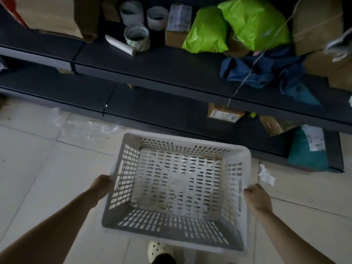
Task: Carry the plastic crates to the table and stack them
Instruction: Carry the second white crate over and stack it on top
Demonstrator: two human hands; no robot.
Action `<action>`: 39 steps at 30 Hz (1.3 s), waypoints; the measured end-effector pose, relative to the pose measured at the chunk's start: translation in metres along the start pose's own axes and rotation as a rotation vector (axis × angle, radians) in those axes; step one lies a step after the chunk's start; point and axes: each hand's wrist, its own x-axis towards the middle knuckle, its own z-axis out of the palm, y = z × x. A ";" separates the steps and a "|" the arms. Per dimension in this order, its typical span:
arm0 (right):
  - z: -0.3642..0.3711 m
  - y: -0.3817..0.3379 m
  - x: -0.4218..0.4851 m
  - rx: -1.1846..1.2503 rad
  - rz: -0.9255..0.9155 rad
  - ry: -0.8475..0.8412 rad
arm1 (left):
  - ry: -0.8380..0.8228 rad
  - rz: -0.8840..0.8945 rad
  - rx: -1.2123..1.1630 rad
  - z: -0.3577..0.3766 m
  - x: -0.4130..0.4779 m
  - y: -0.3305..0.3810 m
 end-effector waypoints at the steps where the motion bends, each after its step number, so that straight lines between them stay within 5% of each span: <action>1: -0.011 0.000 -0.010 -0.002 -0.007 0.010 | 0.016 0.006 0.013 -0.006 -0.017 0.000; 15: -0.347 -0.044 -0.224 0.264 -0.307 0.245 | 0.131 0.294 -0.183 -0.201 -0.337 0.083; 27: -0.634 0.052 -0.485 0.465 -0.360 0.375 | 0.071 0.719 -0.014 -0.334 -0.690 0.147; 32: -0.703 0.137 -0.545 0.596 -0.229 0.519 | -0.034 0.925 0.062 -0.338 -0.794 0.212; 39: -0.740 0.265 -0.599 0.733 -0.069 0.699 | -0.055 1.085 0.109 -0.240 -0.857 0.297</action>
